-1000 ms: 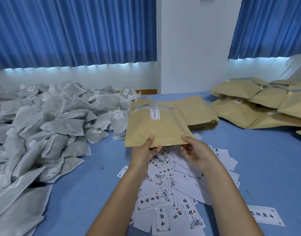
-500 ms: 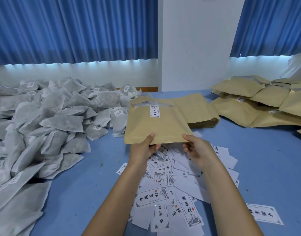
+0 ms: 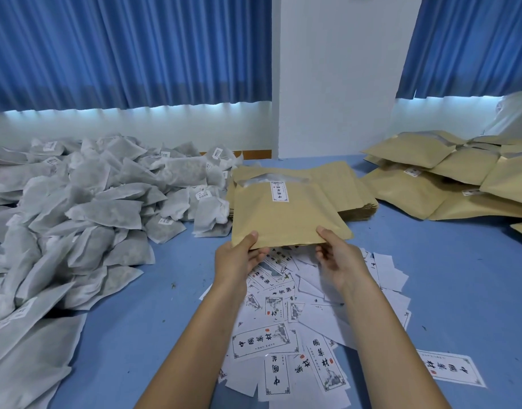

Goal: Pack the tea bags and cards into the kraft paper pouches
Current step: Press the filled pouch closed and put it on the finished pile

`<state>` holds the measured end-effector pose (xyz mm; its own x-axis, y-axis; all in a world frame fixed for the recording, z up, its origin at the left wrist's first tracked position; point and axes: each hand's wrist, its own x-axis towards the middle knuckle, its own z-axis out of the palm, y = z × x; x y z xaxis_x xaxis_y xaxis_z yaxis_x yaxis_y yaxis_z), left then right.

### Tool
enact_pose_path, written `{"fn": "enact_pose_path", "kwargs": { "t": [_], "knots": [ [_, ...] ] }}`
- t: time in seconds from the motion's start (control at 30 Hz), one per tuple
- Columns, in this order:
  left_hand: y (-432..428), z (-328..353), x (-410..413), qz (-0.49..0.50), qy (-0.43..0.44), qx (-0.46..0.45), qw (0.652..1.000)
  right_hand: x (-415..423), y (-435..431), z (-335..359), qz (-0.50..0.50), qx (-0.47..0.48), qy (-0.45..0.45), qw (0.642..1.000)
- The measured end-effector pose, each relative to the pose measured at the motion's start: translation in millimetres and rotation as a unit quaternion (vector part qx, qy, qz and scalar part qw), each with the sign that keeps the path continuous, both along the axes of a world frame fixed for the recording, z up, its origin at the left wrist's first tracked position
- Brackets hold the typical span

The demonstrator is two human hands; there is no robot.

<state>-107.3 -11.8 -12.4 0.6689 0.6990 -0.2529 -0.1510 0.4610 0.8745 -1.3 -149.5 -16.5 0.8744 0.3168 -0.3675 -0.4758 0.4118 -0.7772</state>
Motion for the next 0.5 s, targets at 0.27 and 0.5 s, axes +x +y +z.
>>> {"fn": "enact_pose_path", "kwargs": {
  "t": [0.27,0.5],
  "knots": [
    [-16,1,4,-0.066,0.018,0.039,0.997,-32,27,-3,0.108,0.032,-0.028,0.993],
    [-22,3,4,-0.073,0.14,0.226,0.961,-37,30,-5,0.114,0.02,-0.054,0.992]
  ]
}}
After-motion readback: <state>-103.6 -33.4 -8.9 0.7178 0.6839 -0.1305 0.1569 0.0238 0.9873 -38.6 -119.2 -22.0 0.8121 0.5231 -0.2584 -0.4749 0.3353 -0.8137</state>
